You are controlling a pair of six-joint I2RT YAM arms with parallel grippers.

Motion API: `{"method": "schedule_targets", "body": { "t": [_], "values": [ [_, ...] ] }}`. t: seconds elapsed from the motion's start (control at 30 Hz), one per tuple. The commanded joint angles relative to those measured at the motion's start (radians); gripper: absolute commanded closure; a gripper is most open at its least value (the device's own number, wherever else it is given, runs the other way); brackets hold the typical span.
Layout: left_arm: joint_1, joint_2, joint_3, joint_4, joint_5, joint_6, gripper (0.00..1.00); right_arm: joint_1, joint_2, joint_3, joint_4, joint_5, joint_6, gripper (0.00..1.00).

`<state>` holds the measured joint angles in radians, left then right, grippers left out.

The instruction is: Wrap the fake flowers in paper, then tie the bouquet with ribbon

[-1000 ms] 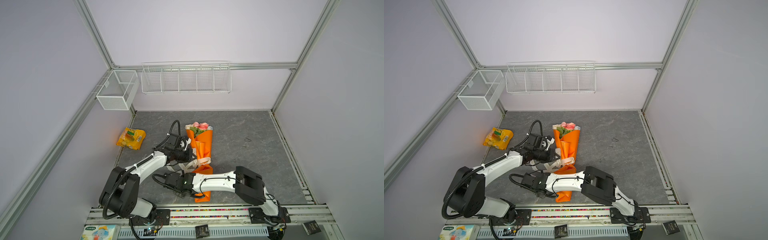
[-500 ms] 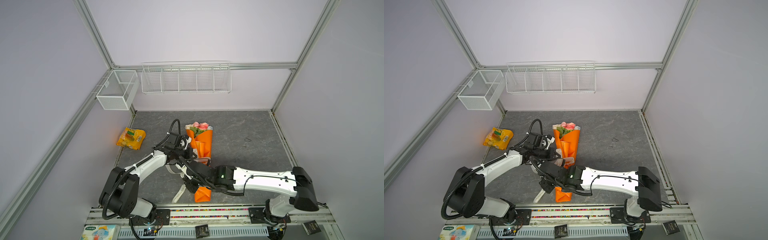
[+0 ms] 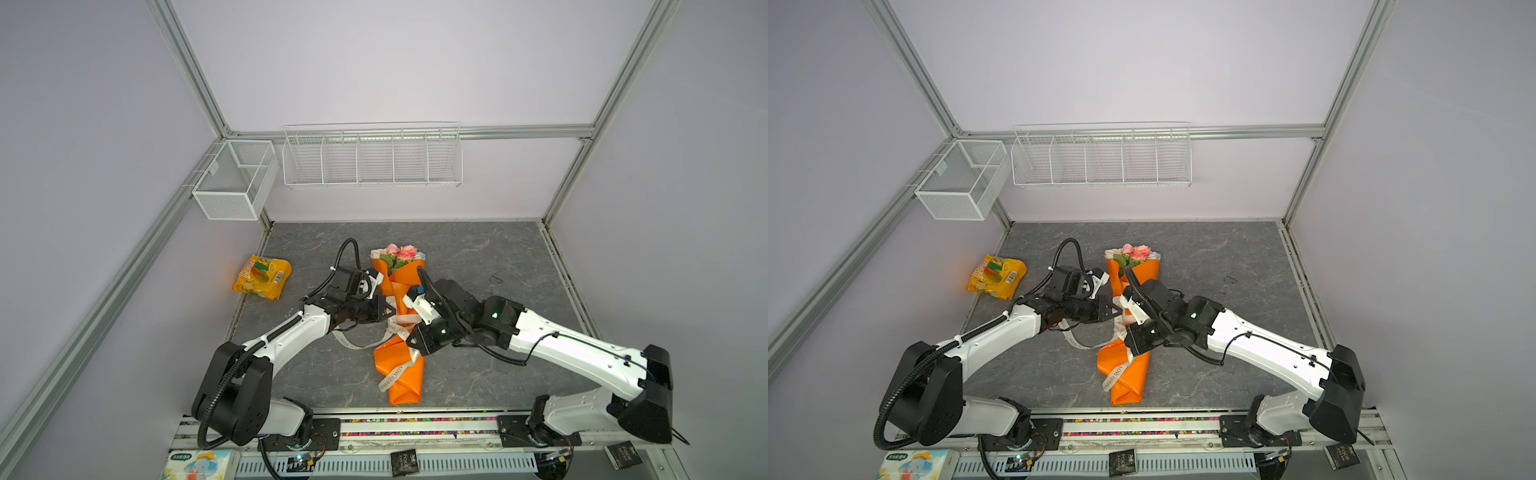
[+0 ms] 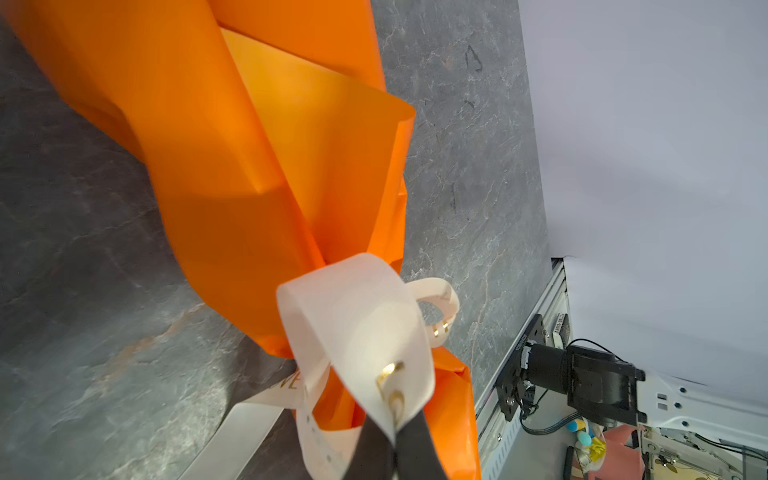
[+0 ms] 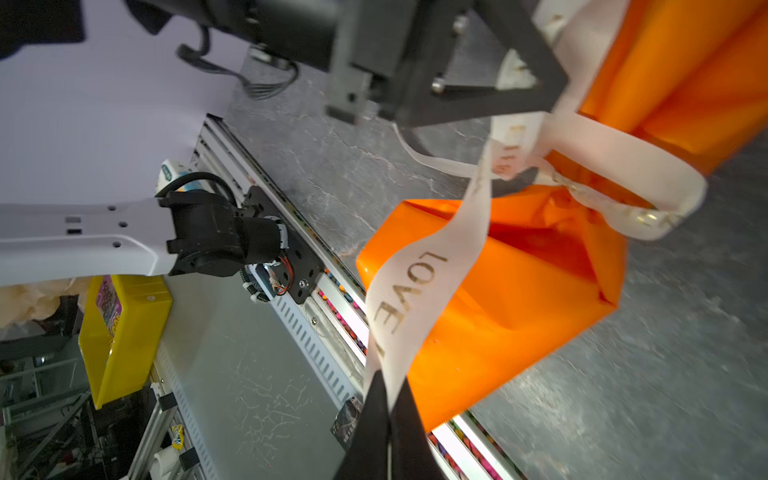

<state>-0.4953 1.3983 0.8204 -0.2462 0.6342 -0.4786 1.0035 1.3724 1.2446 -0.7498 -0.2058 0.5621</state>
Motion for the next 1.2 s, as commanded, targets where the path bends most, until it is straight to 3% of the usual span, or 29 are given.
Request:
{"method": "schedule_targets", "body": {
  "t": [0.0, 0.23, 0.4, 0.53, 0.7, 0.73, 0.8, 0.93, 1.17],
  "values": [
    [0.006, -0.017, -0.028, 0.058, 0.026, -0.024, 0.96, -0.024, 0.058, 0.112, -0.287, 0.004, -0.068, 0.93],
    [0.006, -0.013, -0.039, 0.066, 0.035, -0.028, 0.96, -0.009, 0.257, 0.438, -0.756, 0.251, -0.247, 0.93],
    [0.006, -0.026, -0.053, 0.074, 0.039, -0.031, 0.96, -0.005, 0.32, 0.379, -0.793, 0.319, -0.331, 0.93],
    [0.006, -0.051, -0.09, 0.127, 0.043, -0.057, 0.96, -0.005, 0.332, 0.288, -0.685, 0.437, -0.332, 0.92],
    [0.006, -0.108, -0.154, 0.168, 0.028, -0.067, 0.97, -0.004, 0.301, 0.177, -0.434, 0.436, -0.283, 0.91],
    [0.004, -0.136, -0.18, 0.193, 0.022, -0.074, 0.98, -0.005, 0.28, 0.14, -0.362, 0.387, -0.277, 0.82],
    [0.004, -0.192, -0.242, 0.257, 0.012, -0.095, 0.98, -0.003, 0.251, 0.094, -0.282, 0.321, -0.264, 0.81],
    [-0.004, -0.307, -0.357, 0.39, -0.031, -0.128, 0.99, -0.006, 0.146, 0.001, -0.117, 0.307, -0.199, 0.75],
    [-0.009, -0.357, -0.414, 0.458, -0.06, -0.181, 0.99, -0.005, -0.015, -0.227, 0.328, 0.143, -0.202, 0.53]
  ]
}}
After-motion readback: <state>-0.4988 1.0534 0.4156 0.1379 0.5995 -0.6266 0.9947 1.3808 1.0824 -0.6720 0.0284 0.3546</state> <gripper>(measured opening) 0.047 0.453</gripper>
